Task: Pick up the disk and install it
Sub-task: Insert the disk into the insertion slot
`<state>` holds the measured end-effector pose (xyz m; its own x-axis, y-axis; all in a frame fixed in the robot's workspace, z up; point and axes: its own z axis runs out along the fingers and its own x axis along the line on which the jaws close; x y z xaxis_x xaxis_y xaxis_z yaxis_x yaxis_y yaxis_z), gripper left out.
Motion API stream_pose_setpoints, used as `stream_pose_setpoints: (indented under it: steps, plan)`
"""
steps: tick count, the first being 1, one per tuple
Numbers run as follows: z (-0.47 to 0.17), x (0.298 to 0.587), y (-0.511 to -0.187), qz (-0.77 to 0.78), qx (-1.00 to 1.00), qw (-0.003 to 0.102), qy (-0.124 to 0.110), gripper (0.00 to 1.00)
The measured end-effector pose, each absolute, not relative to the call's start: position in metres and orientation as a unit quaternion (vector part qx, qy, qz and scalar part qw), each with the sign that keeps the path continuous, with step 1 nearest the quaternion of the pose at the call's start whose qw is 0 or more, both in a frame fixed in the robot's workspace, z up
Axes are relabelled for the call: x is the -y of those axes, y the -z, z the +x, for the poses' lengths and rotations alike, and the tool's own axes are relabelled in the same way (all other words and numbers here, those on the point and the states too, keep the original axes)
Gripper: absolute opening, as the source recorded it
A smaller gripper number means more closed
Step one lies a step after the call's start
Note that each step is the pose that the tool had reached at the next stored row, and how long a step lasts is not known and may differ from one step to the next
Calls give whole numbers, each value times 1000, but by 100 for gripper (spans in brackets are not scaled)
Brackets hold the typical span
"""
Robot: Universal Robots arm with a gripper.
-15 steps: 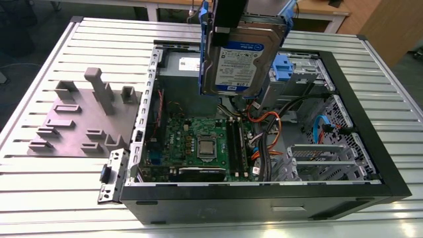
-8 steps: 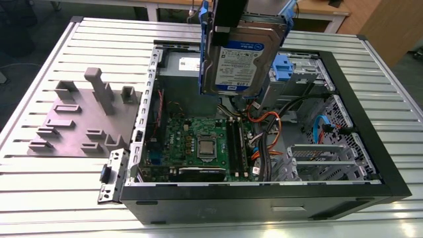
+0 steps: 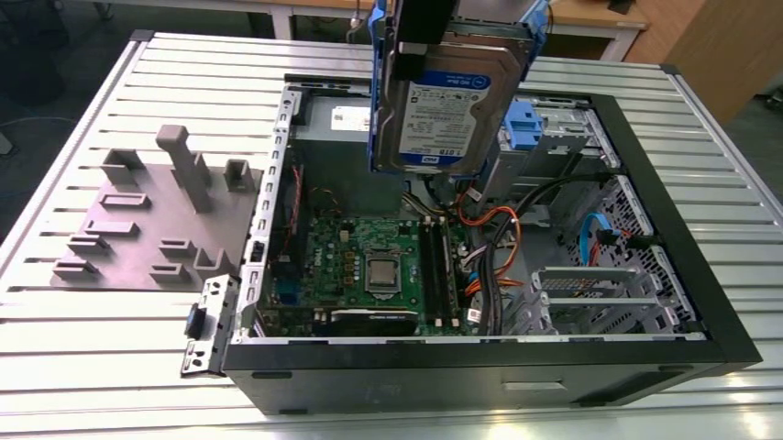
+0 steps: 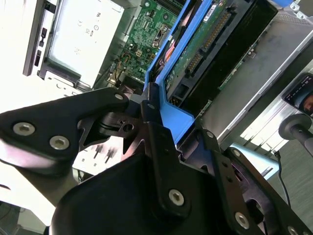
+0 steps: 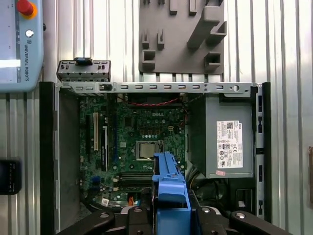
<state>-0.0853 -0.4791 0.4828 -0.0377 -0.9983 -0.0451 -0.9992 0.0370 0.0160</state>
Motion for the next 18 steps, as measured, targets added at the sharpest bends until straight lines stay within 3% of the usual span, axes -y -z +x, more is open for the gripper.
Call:
stream_pose_setpoints:
  steps: [18]
  plan:
    - [-85,489,-481,-694,-720,11,-21,36]
